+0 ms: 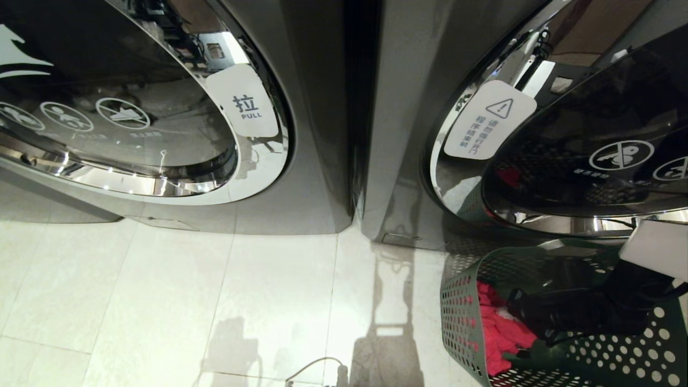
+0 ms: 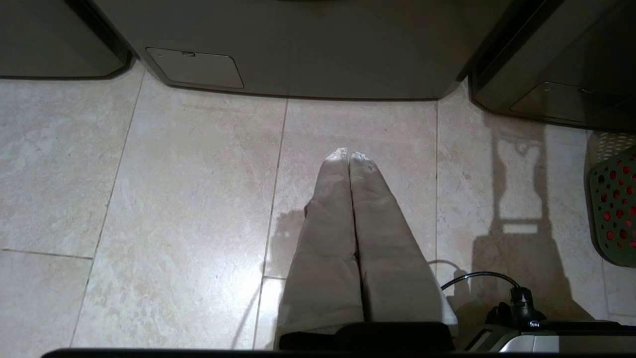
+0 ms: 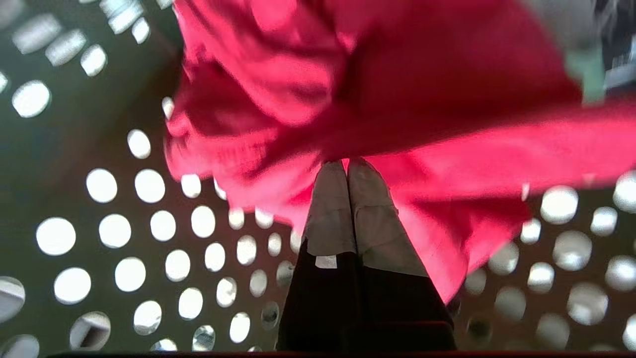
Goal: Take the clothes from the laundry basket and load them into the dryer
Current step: Take the clothes out of the basket
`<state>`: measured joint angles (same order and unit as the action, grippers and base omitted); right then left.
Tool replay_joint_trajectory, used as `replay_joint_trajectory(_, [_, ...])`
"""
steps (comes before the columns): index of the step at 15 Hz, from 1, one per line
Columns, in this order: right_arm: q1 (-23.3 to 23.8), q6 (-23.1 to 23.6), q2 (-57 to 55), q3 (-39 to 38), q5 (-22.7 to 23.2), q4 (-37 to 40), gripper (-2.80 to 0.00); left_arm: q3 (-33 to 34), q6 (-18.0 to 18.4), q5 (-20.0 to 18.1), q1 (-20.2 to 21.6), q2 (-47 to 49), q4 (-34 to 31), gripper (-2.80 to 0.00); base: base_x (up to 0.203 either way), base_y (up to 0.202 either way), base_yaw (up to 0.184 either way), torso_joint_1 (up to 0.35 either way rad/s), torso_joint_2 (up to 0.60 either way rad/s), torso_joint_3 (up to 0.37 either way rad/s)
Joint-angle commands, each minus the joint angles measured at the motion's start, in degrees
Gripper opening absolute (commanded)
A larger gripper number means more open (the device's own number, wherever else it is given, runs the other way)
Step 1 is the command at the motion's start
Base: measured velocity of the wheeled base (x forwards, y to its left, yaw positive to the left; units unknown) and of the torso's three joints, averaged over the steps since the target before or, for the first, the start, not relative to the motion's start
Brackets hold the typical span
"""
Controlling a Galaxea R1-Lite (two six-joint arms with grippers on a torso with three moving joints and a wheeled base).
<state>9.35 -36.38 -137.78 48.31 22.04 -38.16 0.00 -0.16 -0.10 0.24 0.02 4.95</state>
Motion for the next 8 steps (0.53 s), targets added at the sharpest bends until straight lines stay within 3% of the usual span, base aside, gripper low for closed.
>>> replay_joint_trajectory(1, [0.5, 4.1, -1.8, 1.1, 0.1, -0.7, -2.8, 1.8, 0.0, 0.0, 0.0, -0.1, 0.1, -2.8, 0.0, 0.0, 0.0, 0.0, 0.0, 0.0])
replay_joint_trajectory(2, [0.6, 6.7, -2.7, 1.2, 0.1, -0.9, -0.57, 1.8, 0.0, 0.0, 0.0, -0.1, 0.1, -2.8, 0.0, 0.0, 0.0, 0.0, 0.0, 0.0])
replay_joint_trajectory(3, [0.8, 9.0, -3.5, 1.7, 0.2, -0.9, 0.0, 1.8, 0.0, 0.0, 0.0, -0.1, 0.1, -2.8, 0.0, 0.0, 0.0, 0.0, 0.0, 0.0])
replay_joint_trajectory(5, [2.6, 15.6, -3.8, 1.6, 1.2, -0.8, 0.0, 1.8, 0.0, 0.0, 0.0, -0.1, 0.1, -2.8, 0.0, 0.0, 0.0, 0.0, 0.0, 0.0])
replay_joint_trajectory(8, [7.8, 29.1, -3.9, 0.3, 11.3, -0.6, 0.0, 1.8, 0.0, 0.0, 0.0, -0.1, 0.1, -2.8, 0.0, 0.0, 0.0, 0.0, 0.0, 0.0])
